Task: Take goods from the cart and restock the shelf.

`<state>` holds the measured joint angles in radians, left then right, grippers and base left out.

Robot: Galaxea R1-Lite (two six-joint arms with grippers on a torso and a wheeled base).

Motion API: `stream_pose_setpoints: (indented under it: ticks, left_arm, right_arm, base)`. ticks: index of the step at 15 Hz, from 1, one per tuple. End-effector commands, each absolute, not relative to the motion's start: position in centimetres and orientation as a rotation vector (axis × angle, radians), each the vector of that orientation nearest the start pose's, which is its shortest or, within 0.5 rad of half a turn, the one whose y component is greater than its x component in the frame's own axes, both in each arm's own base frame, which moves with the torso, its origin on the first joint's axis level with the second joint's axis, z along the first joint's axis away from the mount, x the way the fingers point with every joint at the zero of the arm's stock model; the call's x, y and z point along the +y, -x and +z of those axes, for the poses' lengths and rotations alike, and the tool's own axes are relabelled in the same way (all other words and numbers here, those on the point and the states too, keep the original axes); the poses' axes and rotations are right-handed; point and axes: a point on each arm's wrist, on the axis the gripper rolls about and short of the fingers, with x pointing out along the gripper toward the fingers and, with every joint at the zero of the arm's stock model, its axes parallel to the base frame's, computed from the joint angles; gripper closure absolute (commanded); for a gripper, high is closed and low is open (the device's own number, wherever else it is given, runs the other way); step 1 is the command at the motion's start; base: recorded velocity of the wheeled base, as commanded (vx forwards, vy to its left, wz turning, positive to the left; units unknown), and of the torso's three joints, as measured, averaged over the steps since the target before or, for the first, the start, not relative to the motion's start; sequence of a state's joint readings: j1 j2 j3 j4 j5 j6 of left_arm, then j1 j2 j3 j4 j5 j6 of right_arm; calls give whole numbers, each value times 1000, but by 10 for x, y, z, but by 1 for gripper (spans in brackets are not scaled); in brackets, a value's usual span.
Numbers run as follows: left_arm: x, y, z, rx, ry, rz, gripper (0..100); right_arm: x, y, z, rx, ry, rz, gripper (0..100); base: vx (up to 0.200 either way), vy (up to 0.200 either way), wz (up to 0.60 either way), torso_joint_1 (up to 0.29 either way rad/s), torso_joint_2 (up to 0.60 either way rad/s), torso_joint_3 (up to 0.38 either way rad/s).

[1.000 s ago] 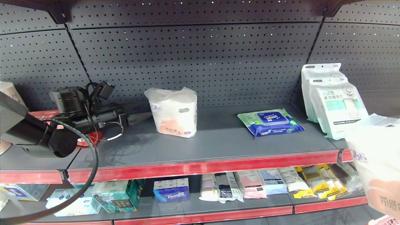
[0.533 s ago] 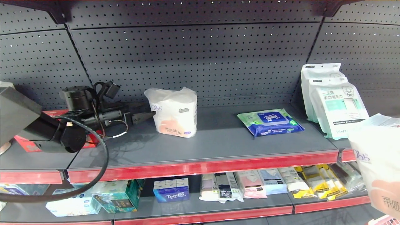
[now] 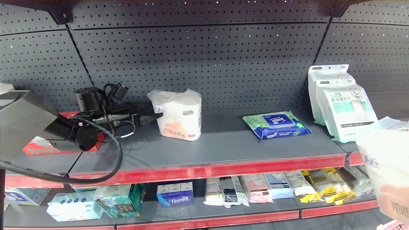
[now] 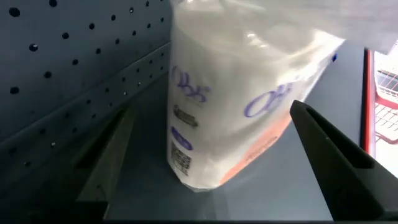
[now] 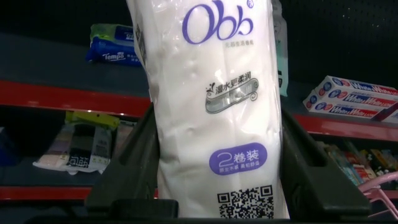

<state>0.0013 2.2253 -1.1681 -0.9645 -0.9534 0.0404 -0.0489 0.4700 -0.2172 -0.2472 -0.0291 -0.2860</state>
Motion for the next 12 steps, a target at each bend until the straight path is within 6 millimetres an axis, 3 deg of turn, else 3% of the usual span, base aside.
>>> stream_pose_setpoints:
  ticks: [1,5,12]
  left_arm:
    - [-18,-435,113,55,3,-959,0]
    - [-19,-446,109,39,-2,-987,0]
    - [-40,-451,110,44,31,-1066,0]
  right_arm:
    - [-2,-23,163,22,287,-76,100]
    - [-2,-23,163,24,287,-77,100]
    - [-2,-24,159,38,300,-88,100]
  base:
    - [0,0,0,0,0,0]
    - [0,0,0,0,0,0]
    - [0,0,0,0,0,0]
